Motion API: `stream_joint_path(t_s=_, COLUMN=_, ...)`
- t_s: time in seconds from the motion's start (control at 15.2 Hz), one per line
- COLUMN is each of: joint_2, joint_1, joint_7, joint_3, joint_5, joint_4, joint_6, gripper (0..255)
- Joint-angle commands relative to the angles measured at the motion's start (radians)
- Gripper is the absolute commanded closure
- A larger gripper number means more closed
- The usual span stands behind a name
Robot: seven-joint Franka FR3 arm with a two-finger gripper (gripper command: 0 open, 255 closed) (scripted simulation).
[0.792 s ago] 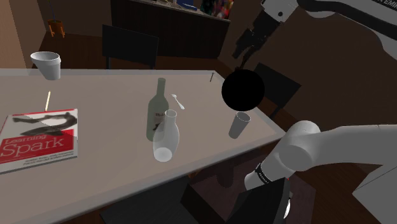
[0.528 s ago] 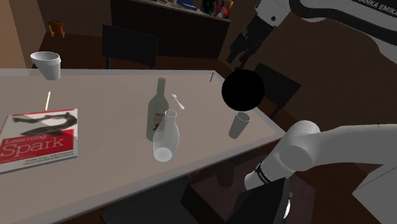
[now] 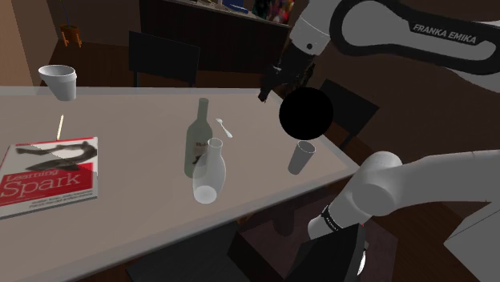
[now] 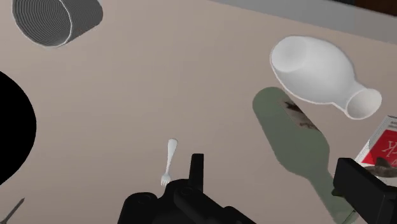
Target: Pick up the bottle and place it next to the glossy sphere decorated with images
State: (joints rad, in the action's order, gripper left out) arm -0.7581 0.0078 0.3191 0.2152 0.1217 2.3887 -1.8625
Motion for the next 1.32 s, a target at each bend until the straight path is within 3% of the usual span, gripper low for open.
stream_joint_path(t_s=0.0, joint_2=0.026, joint_1=0.004, joint_7=0.050, joint_3=0.045, joint_5=0.013, joint_4=0.016, joint_6=-0.036, gripper=0)
stream_joint_path(t_s=0.53, joint_2=0.203, joint_1=0.003, joint_7=0.265, joint_3=0.244, joint_5=0.035, joint_4=0.008, joint_6=-0.174, gripper=0)
stream_joint_path(t_s=0.92, joint_2=0.391, joint_1=-0.031, joint_7=0.450, joint_3=0.401, joint_5=-0.014, joint_4=-0.051, joint_6=-0.269, gripper=0)
stream_joint_path(t_s=1.25, joint_2=0.428, joint_1=-0.041, joint_7=0.464, joint_3=0.418, joint_5=-0.030, joint_4=-0.013, joint_6=-0.341, gripper=0)
